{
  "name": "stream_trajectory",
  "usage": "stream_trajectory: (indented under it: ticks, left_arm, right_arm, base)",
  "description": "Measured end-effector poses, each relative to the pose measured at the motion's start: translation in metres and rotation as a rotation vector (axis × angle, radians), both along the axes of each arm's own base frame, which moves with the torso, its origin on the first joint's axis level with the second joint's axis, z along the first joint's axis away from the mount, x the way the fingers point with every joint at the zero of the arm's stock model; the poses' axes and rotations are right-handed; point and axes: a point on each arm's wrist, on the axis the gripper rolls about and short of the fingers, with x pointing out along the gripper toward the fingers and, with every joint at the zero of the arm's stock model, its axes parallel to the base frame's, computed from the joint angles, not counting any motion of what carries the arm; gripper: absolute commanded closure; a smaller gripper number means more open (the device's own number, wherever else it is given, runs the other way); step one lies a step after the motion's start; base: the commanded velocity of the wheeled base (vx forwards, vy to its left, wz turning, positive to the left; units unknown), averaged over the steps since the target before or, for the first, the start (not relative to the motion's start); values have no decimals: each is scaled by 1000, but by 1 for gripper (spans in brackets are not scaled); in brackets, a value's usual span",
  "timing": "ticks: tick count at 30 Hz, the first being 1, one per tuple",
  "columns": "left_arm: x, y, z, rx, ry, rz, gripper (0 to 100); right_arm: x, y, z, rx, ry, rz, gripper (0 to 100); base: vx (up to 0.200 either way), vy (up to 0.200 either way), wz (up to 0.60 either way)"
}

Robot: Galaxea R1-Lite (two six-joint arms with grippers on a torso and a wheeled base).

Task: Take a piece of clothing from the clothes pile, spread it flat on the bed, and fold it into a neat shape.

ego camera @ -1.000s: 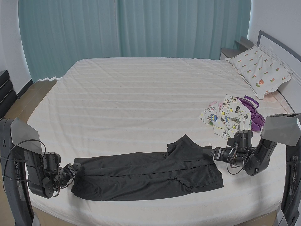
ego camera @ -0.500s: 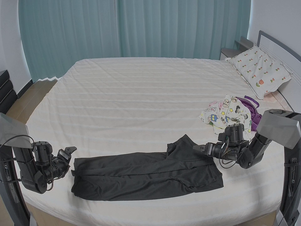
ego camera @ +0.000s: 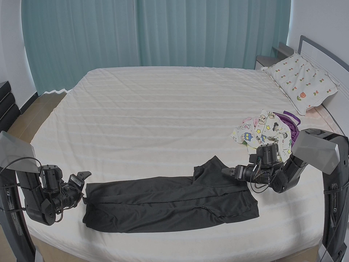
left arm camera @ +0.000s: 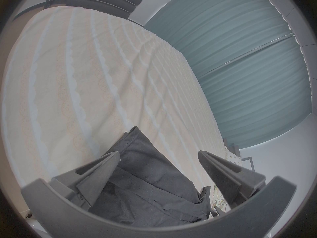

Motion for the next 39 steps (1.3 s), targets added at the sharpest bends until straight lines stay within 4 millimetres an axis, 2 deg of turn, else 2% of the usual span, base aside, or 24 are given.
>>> stream_trajectory:
  ticks: [3,4,12,20,31,39]
  left_arm:
    - [0,-1,0,-1,3,-3,0]
    - [-1,-2,-1,-1,4,-5,0]
    - [-1,-2,-1,-2,8,-7,0]
    - [-1,-2,-3,1,14,-6,0]
    - [-1,-3,-5,3,22,-9,0]
    - [-2,-3,-6,3,25,-9,0]
  right_arm:
    - [0,-1,-3,-7,22,-1,0]
    - [0,-1,-4,-12,31,1,100]
    - [-9,-4,-11,-49,64,18,100]
    - [-27,-20,-7,-64,105,-2,100]
    - [-62,-33,-1,-61,159,77,100]
    - [-80,-36,-3,-92,187,101,100]
  base:
    - [0,0,0]
    - [0,0,0]
    - [0,0,0]
    - [0,0,0]
    - [0,0,0]
    - [0,0,0]
